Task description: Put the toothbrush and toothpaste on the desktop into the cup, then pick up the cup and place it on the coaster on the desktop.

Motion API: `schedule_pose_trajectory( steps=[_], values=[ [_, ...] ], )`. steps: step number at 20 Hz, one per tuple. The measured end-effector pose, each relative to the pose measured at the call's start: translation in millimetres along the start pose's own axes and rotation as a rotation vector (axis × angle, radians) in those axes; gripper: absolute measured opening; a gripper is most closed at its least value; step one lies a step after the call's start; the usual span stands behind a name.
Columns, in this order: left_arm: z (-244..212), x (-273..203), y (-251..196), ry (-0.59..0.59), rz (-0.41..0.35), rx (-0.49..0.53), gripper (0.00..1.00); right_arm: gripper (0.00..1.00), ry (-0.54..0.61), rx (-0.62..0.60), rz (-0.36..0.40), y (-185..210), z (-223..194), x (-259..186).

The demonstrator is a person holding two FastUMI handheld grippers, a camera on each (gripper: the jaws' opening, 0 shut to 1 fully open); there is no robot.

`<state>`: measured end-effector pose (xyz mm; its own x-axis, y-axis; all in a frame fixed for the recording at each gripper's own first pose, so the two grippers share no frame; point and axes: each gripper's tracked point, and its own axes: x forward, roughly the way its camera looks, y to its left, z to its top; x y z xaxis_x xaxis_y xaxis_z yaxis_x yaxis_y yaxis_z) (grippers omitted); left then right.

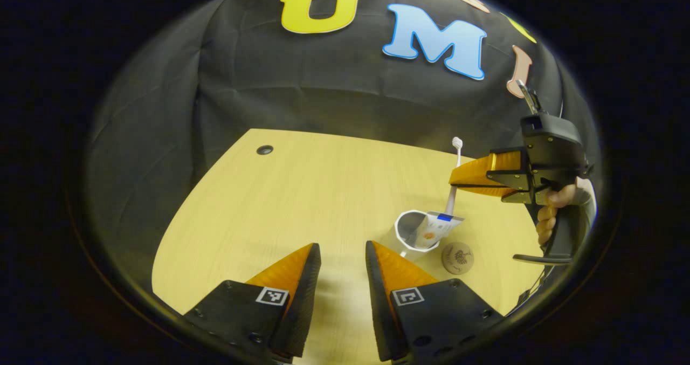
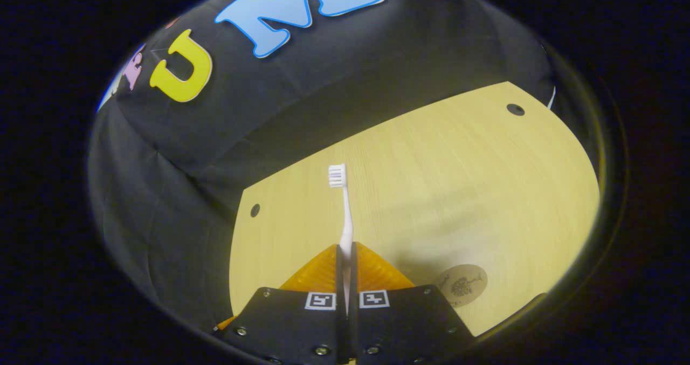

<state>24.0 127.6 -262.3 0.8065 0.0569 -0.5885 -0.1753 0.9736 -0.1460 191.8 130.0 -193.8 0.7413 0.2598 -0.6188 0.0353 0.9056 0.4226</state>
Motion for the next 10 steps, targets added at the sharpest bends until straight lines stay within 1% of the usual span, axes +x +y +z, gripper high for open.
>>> schedule_pose_trajectory(
  steps=[3, 4, 6, 7, 8, 9, 10],
  values=[
    [-2, -5, 11, 0.005, 0.019, -0.01, 0.55, 0.02, -0.055, -0.054, 0.015, 6, -1, 9],
    [-3, -5, 12, 0.008, 0.023, -0.011, 0.49, 0.02, -0.087, -0.077, 0.031, 11, 1, 11],
    [-4, -7, 12, 0.016, 0.027, -0.014, 0.49, 0.02, -0.142, -0.119, 0.076, 24, 1, 14],
    [-4, -7, 12, 0.02, 0.029, -0.015, 0.55, 0.0, -0.154, -0.136, 0.082, 26, -4, 16],
    [-6, -7, 13, 0.023, 0.031, -0.015, 0.55, 0.02, -0.155, -0.15, 0.079, 24, -10, 17],
    [-7, -6, 13, 0.024, 0.031, -0.013, 0.49, 0.01, -0.164, -0.157, 0.077, 23, -13, 18],
    [-9, -5, 12, 0.025, 0.03, -0.008, 0.49, 0.02, -0.165, -0.156, 0.079, 23, -17, 20]
  ],
)
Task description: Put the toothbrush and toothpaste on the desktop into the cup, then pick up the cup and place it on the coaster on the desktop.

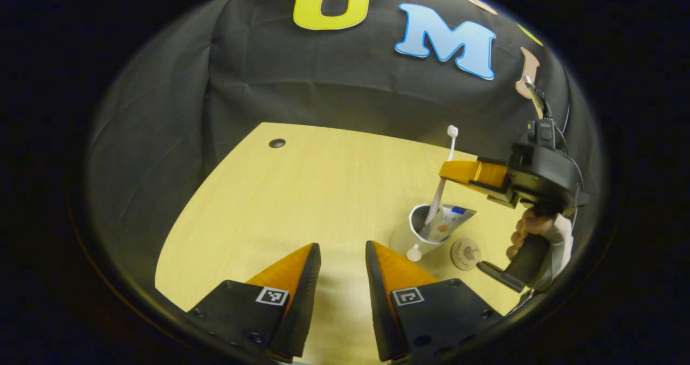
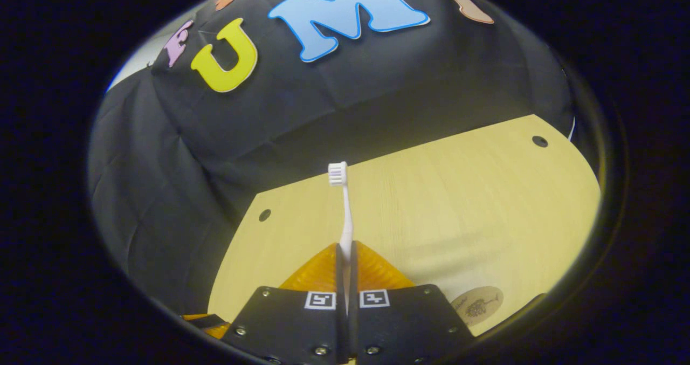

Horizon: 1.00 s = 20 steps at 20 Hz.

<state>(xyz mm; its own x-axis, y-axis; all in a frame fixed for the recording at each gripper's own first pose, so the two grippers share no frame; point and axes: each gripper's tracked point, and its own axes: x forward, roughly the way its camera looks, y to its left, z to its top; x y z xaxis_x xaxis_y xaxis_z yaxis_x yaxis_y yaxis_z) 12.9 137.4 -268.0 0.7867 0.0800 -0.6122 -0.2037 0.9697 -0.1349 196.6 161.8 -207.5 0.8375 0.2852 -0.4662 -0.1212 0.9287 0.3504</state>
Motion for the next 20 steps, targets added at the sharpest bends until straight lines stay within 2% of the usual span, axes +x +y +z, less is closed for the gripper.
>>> schedule_pose_trajectory(
  steps=[1, 2, 3, 10, 12, 13, 14, 16, 17, 20],
  values=[
    [2, -1, -1, 0.0, -0.001, 0.007, 0.49, 0.02, 0.004, 0.003, 0.004, 1, -4, 2],
    [3, -1, -2, 0.001, -0.002, 0.015, 0.55, 0.02, 0.003, 0.006, 0.005, -1, -5, 2],
    [3, -1, -3, 0.001, -0.003, 0.023, 0.49, 0.03, -0.014, 0.005, 0.002, -1, -5, 2],
    [-7, -1, -14, 0.015, -0.028, 0.028, 0.49, 0.09, -0.008, -0.031, 0.007, -3, -21, -16],
    [-9, 0, -16, 0.016, -0.032, 0.028, 0.49, 0.12, -0.007, -0.035, 0.008, -4, -21, -14],
    [-10, -1, -17, 0.017, -0.034, 0.028, 0.49, 0.18, -0.003, -0.038, 0.005, -5, -21, -16],
    [-11, -1, -19, 0.018, -0.037, 0.029, 0.55, 0.18, -0.005, -0.041, 0.006, -5, -20, -17],
    [-11, 0, -22, 0.017, -0.042, 0.03, 0.55, 0.18, -0.01, -0.044, 0.006, -6, -19, -23],
    [-10, 0, -24, 0.016, -0.046, 0.032, 0.49, 0.18, -0.014, -0.042, 0.009, -6, -19, -30],
    [-9, 2, -33, 0.015, -0.065, 0.045, 0.49, 0.18, -0.022, -0.031, 0.023, -6, -18, -42]
  ],
)
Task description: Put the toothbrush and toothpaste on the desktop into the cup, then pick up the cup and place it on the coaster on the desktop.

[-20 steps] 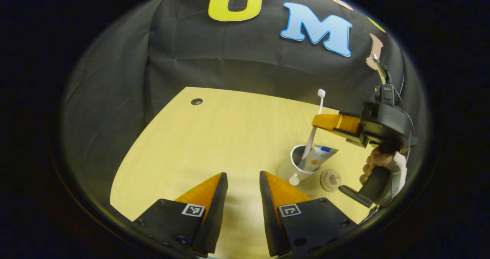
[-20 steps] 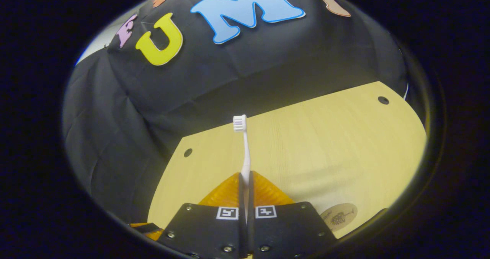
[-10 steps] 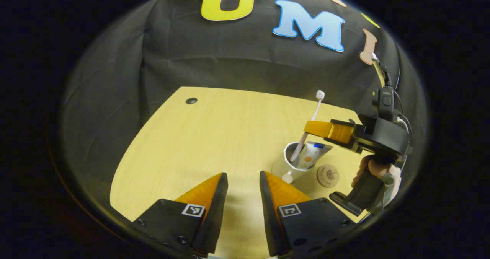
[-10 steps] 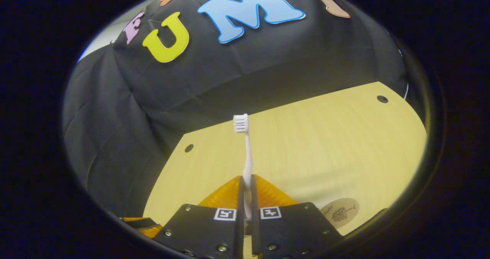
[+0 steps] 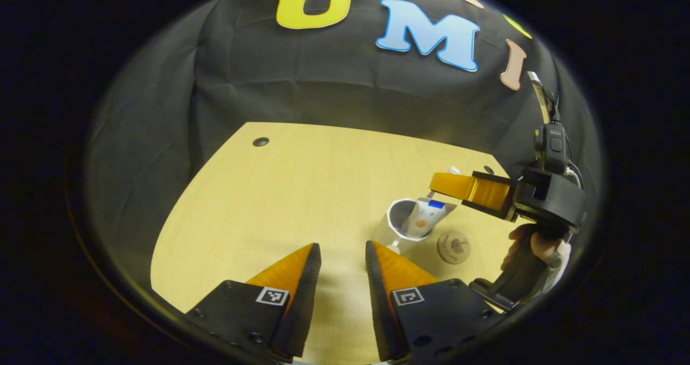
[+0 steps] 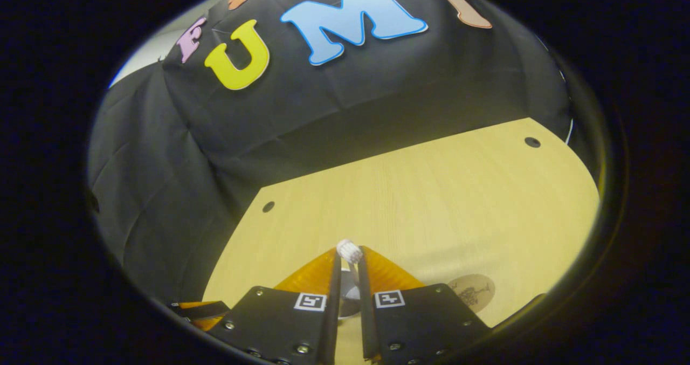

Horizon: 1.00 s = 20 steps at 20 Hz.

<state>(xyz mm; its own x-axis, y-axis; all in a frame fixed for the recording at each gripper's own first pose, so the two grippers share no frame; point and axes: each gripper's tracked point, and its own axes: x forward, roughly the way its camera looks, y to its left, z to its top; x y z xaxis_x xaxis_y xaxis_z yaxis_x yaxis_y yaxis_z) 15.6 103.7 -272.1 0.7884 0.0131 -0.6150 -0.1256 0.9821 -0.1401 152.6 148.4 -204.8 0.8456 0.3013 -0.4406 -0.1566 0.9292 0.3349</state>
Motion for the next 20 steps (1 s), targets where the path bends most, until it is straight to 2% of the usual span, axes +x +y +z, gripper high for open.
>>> schedule_pose_trajectory(
  steps=[7, 8, 9, 12, 13, 16, 17, 18, 19, 20],
  values=[
    [8, 12, -22, 0.005, -0.059, 0.04, 0.49, 0.18, -0.022, 0.009, 0.012, -7, 13, -18],
    [8, 13, -25, 0.007, -0.071, 0.045, 0.49, 0.21, -0.021, 0.016, 0.027, -5, 15, -21],
    [10, 14, -27, 0.011, -0.077, 0.051, 0.49, 0.42, -0.02, 0.016, 0.022, -7, 15, -22],
    [9, 22, -32, 0.025, -0.095, 0.067, 0.49, 0.45, -0.038, 0.02, 0.02, -13, 22, -31],
    [8, 25, -34, 0.034, -0.108, 0.074, 0.49, 0.56, -0.042, 0.023, 0.016, -16, 24, -33],
    [4, 27, -46, 0.067, -0.169, 0.111, 0.49, 0.56, -0.052, 0.034, -0.005, -31, 28, -41],
    [2, 29, -48, 0.08, -0.185, 0.129, 0.55, 0.56, -0.055, 0.04, -0.015, -37, 29, -43],
    [0, 31, -52, 0.097, -0.201, 0.146, 0.49, 0.56, -0.058, 0.048, -0.024, -43, 29, -45],
    [-2, 33, -54, 0.117, -0.216, 0.159, 0.49, 0.56, -0.06, 0.056, -0.036, -50, 29, -48],
    [-6, 33, -57, 0.139, -0.236, 0.173, 0.55, 0.56, -0.058, 0.065, -0.048, -57, 28, -51]
  ],
)
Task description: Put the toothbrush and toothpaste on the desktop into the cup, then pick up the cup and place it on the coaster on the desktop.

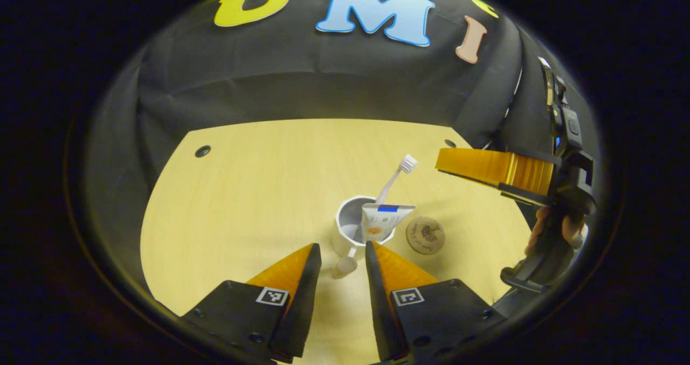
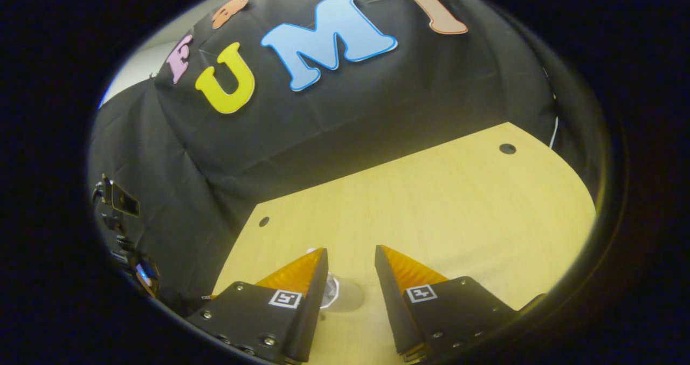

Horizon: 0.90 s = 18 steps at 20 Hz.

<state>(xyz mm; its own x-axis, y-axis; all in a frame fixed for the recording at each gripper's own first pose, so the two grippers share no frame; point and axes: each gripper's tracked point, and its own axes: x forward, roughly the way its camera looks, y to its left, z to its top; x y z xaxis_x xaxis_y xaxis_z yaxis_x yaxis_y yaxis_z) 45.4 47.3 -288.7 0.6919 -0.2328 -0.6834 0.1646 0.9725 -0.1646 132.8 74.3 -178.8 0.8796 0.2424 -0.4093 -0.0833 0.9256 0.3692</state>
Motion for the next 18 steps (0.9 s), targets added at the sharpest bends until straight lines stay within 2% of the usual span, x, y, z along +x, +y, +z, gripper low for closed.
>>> schedule_pose_trajectory(
  steps=[1, 2, 4, 6, 9, 10, 11, 12, 13, 15, 18],
  values=[
    [-2, 2, -3, 0.023, -0.023, 0.021, 0.55, 0.56, 0.0, 0.012, -0.01, -6, 0, -3],
    [-6, 5, -4, 0.048, -0.048, 0.045, 0.62, 0.56, -0.002, 0.023, -0.022, -13, 0, -5],
    [-13, 8, -3, 0.102, -0.088, 0.103, 0.62, 0.56, -0.008, 0.042, -0.044, -26, 0, -10],
    [-20, 14, -1, 0.152, -0.109, 0.161, 0.48, 0.56, -0.015, 0.058, -0.07, -39, 1, -16],
    [-32, 27, 6, 0.234, -0.117, 0.221, 0.55, 0.56, -0.028, 0.095, -0.109, -61, 3, -26],
    [-32, 29, 5, 0.261, -0.12, 0.228, 0.48, 0.56, -0.033, 0.106, -0.122, -68, 4, -30],
    [-34, 31, 7, 0.289, -0.117, 0.233, 0.55, 0.56, -0.041, 0.114, -0.138, -76, 6, -35],
    [-37, 34, 8, 0.31, -0.112, 0.237, 0.49, 0.56, -0.049, 0.123, -0.154, -83, 8, -38],
    [-39, 36, 9, 0.328, -0.111, 0.238, 0.55, 0.56, -0.057, 0.132, -0.169, -90, 9, -42],
    [-43, 38, 11, 0.361, -0.109, 0.245, 0.48, 0.56, -0.071, 0.158, -0.199, -105, 12, -50],
    [-47, 43, 12, 0.391, -0.109, 0.285, 0.48, 0.56, -0.085, 0.19, -0.24, -124, 15, -59]
  ],
)
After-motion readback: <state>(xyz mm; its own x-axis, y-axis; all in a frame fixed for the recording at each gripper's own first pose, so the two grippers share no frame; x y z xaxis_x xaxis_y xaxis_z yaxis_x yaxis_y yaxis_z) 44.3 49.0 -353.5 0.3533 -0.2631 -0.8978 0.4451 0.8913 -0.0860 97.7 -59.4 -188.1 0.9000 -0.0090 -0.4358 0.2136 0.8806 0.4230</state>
